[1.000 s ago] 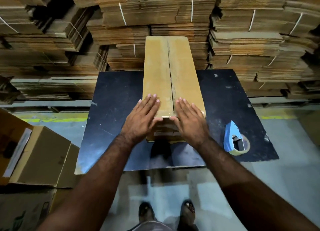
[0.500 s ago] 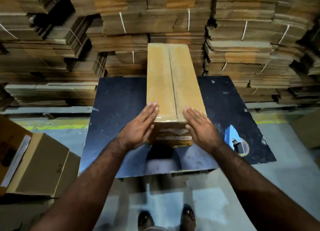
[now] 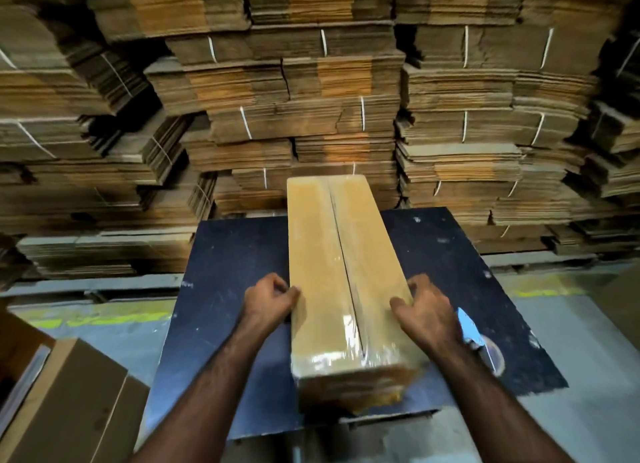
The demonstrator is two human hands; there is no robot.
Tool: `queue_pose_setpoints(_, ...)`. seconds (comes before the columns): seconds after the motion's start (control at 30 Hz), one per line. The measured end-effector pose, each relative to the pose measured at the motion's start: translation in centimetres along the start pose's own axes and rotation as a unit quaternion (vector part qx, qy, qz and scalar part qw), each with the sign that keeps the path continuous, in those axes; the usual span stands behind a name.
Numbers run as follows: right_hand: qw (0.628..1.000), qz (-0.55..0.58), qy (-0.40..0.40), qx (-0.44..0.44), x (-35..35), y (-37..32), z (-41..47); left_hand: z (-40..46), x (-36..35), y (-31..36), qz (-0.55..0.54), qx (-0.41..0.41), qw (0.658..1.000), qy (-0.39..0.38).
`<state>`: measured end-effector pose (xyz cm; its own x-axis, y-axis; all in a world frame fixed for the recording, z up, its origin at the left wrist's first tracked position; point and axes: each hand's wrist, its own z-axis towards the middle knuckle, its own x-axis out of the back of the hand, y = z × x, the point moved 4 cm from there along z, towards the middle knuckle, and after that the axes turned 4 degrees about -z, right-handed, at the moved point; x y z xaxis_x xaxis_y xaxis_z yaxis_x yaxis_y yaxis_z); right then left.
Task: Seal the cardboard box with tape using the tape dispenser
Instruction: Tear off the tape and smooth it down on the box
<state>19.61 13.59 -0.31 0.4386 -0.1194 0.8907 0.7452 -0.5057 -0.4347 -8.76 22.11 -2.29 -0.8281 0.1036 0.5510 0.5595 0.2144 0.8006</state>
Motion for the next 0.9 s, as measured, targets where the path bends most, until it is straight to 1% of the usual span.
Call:
queue_pose_setpoints(0.07,1.000,0.009,0.000,0.017,0.1,0.8,0.1,-0.4,-0.2,-0.2,0.019,-0.032,0.999,0.024)
queue_pose_setpoints(0.17,0.989,0.077,-0.029,0.125,-0.4,-0.3,2.0,-0.6,-1.6,1.2,-0.021,-0.081,0.996,0.035)
queue_pose_setpoints(0.23,0.980,0.075,-0.056,0.176,-0.9,-1.3,2.9,-1.0,-2.6,2.2,-0.008,-0.079,0.996,0.047)
queue_pose_setpoints(0.3,0.979,0.060,-0.065,0.183,-1.3,-1.3,3.8,-1.3,-3.5,3.1,0.021,-0.076,0.996,0.049)
queue_pose_setpoints(0.43,0.980,0.053,-0.077,0.179,-1.1,-0.1,5.9,-0.9,-5.4,5.2,0.004,-0.080,0.996,0.039)
queue_pose_setpoints(0.57,0.975,0.062,-0.076,0.201,-0.5,1.4,8.0,-1.1,-7.1,6.7,0.007,-0.082,0.995,0.049)
queue_pose_setpoints(0.7,0.971,0.070,-0.080,0.216,-0.6,1.6,8.5,-1.2,-7.1,6.8,0.025,-0.087,0.994,0.060)
queue_pose_setpoints(0.77,0.969,0.083,-0.089,0.216,-0.5,1.4,8.6,-0.9,-6.9,6.6,0.030,-0.069,0.996,0.054)
queue_pose_setpoints(0.9,0.971,0.111,-0.096,0.190,0.7,1.5,8.9,-0.4,-6.2,7.3,0.058,-0.050,0.994,0.079)
